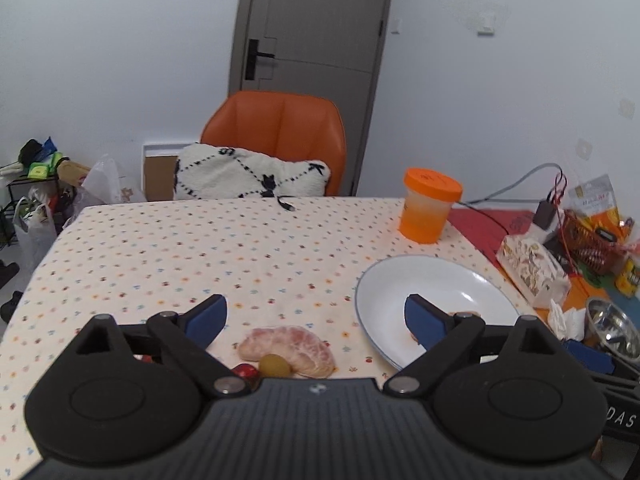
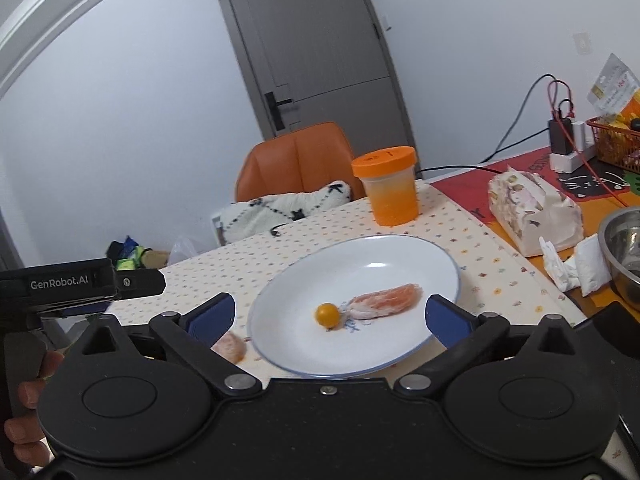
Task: Organize fruits
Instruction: 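Lower the tangerine onto the white plate and open the left tool, then grasp a brown kiwi with the right tool while the left tool grasps the large orange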
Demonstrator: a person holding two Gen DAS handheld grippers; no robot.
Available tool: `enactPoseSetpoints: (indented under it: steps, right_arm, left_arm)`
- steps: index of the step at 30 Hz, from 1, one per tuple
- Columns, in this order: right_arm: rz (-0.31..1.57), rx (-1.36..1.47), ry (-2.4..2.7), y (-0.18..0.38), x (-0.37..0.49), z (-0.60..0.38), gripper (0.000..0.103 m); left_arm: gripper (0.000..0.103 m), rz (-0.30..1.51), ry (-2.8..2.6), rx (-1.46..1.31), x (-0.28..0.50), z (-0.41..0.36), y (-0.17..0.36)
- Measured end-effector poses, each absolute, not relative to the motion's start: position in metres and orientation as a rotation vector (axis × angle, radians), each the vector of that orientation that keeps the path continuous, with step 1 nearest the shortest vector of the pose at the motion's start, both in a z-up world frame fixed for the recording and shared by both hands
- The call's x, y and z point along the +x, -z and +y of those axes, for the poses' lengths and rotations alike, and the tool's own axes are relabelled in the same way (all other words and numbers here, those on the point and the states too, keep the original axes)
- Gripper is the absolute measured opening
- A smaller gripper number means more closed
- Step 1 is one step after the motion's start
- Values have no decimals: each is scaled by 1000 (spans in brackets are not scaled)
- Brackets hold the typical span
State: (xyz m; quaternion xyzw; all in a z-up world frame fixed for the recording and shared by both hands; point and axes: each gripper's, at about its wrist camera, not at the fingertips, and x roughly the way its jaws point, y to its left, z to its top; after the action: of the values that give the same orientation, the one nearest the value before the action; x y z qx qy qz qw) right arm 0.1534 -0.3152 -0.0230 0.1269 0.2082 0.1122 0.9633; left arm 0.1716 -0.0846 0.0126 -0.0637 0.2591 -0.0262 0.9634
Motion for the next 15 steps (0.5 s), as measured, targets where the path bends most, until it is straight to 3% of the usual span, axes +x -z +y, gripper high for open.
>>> enactPoseSetpoints:
  steps: [15]
  right_arm:
    - [439, 195, -284, 8, 131, -296, 103]
  left_arm:
    - [97, 520, 34, -142, 131, -51, -24]
